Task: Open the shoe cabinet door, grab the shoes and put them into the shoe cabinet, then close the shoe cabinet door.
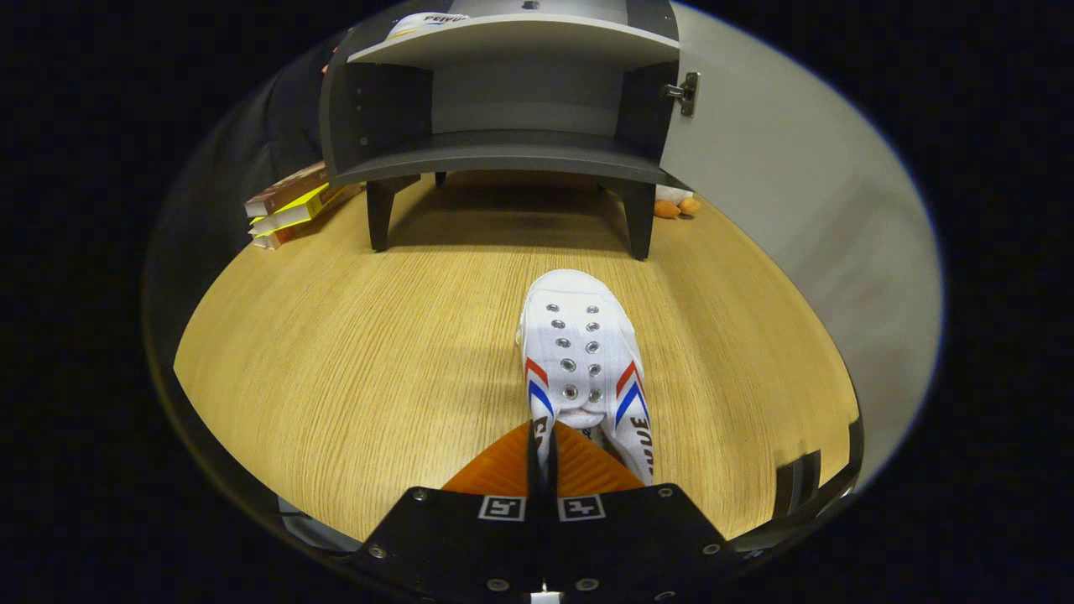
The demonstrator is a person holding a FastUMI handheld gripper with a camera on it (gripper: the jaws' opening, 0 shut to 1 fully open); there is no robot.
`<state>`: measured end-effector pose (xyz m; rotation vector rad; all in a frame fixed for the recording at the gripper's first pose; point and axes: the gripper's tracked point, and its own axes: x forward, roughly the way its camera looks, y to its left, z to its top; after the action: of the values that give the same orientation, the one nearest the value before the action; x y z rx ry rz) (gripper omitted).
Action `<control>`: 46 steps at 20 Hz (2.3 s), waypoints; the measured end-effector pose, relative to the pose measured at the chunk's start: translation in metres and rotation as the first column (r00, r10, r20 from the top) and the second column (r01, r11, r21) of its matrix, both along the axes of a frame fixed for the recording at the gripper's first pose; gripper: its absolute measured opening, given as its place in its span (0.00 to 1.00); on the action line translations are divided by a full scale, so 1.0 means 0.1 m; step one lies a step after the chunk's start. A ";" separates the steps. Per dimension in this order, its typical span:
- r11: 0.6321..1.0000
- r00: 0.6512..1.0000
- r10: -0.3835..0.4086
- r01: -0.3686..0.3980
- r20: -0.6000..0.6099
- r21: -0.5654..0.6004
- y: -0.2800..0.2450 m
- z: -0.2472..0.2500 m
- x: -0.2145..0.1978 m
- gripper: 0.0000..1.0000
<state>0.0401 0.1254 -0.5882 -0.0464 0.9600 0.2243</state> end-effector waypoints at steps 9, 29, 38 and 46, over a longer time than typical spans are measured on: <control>0.998 0.994 -0.016 0.009 0.111 0.059 -0.12 0.95 -0.08 0.00; 1.000 0.890 0.020 -0.026 0.455 0.007 -0.02 3.47 0.60 0.00; 0.998 0.835 0.069 -0.060 0.546 -0.035 0.18 3.94 1.79 0.00; 0.997 0.863 0.079 -0.076 0.498 -0.026 0.33 3.47 3.00 0.00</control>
<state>0.3403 0.1588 -0.2408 -0.1423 0.4384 0.2677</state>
